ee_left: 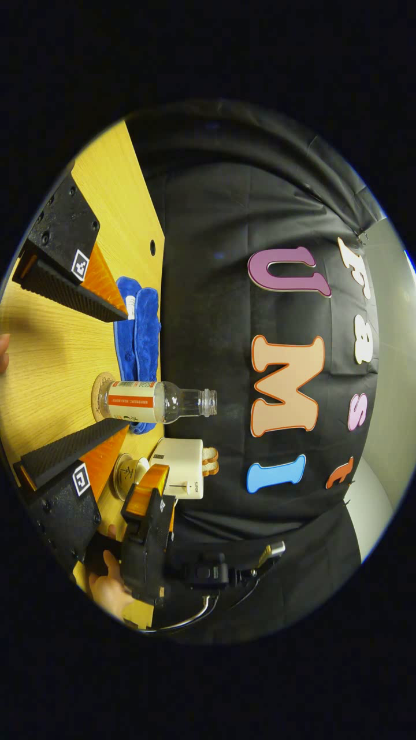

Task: Open the teacup lid with one hand, grasp the water bottle and pour water into the teacup with the other hand; after pouring, place the water bottle on the coaster and then close the teacup lid.

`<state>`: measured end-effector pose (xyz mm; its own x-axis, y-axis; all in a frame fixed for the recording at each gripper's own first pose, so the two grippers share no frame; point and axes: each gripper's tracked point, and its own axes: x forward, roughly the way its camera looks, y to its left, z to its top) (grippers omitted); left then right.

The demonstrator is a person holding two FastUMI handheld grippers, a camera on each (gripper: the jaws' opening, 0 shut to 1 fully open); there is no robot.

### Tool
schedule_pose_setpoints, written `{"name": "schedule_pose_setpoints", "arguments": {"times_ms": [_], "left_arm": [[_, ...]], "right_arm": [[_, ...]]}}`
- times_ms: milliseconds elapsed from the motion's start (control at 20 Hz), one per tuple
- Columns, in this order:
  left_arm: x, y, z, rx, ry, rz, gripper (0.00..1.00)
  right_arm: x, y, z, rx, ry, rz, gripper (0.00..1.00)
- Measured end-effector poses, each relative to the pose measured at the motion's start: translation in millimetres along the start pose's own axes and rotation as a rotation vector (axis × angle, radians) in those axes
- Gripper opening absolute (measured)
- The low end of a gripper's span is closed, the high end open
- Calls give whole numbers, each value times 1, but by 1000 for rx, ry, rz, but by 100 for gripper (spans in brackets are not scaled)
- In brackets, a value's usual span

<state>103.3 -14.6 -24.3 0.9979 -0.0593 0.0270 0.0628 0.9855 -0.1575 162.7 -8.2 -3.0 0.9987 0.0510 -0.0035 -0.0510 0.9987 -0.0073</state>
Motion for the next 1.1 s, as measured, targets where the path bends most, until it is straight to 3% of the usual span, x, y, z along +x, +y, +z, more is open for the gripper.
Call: {"name": "schedule_pose_setpoints", "arguments": {"times_ms": [300, 550, 600, 850, 1000, 1100], "left_arm": [[-27, -28, 1, 3, -3, -3, 97], [-51, -28, 3, 5, -3, 80, 100], [-54, -29, 2, 6, -1, 87, 97], [-67, -32, 3, 6, -2, 98, 100], [-69, -33, 3, 6, -4, 92, 96], [-71, -32, 2, 6, -1, 98, 96]], "right_arm": [[-76, 4, 2, 3, -9, -52, 94], [-133, 8, 4, 3, -13, -67, 95], [-141, 7, 5, 2, -16, -73, 95], [-164, 4, 4, 3, -13, -77, 95], [-166, 4, 4, 3, -11, -77, 98], [-165, 4, 4, 2, -12, -77, 95]]}}
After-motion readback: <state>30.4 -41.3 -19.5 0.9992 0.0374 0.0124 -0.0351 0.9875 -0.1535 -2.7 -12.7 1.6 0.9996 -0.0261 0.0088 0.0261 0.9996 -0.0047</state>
